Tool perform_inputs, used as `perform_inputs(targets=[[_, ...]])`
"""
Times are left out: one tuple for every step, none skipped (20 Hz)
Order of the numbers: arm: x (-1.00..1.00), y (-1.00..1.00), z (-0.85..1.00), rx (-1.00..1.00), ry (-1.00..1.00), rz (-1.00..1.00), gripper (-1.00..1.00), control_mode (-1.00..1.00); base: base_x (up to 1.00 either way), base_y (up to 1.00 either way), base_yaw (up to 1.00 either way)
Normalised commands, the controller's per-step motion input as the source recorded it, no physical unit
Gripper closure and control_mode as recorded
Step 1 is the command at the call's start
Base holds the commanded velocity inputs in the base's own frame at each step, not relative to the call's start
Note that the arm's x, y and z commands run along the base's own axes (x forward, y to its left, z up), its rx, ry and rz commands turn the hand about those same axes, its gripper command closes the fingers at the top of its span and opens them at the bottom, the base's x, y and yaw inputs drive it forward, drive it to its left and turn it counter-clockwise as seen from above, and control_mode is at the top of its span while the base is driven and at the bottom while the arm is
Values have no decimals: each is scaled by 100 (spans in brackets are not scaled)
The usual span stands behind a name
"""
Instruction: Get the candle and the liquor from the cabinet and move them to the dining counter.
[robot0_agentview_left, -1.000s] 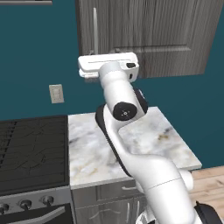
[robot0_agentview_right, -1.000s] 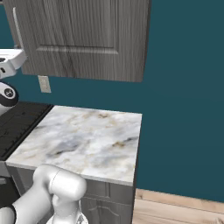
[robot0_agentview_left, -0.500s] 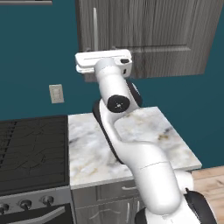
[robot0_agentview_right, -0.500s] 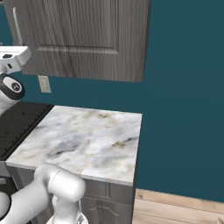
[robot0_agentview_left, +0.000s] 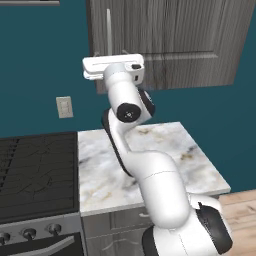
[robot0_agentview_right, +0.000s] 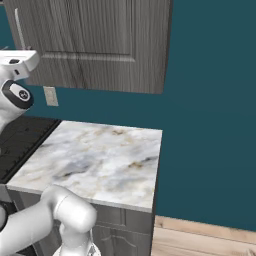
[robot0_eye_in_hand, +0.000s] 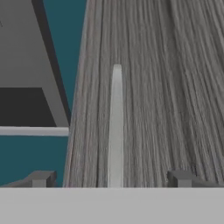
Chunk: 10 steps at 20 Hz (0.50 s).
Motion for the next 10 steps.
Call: perform_inputs(targets=[[26, 0, 0, 0, 0, 0, -100, -100, 0, 0, 0], [26, 0, 0, 0, 0, 0, -100, -100, 0, 0, 0], [26, 0, 0, 0, 0, 0, -100, -100, 0, 0, 0], [26, 0, 0, 0, 0, 0, -100, -100, 0, 0, 0], [24, 0, 0, 0, 0, 0, -100, -100, 0, 0, 0], [24, 0, 0, 0, 0, 0, -100, -100, 0, 0, 0], [24, 0, 0, 0, 0, 0, -100, -100, 0, 0, 0], [24, 0, 0, 0, 0, 0, -100, -100, 0, 0, 0], [22, 0, 0, 0, 0, 0, -100, -100, 0, 0, 0], [24, 0, 0, 0, 0, 0, -100, -100, 0, 0, 0]])
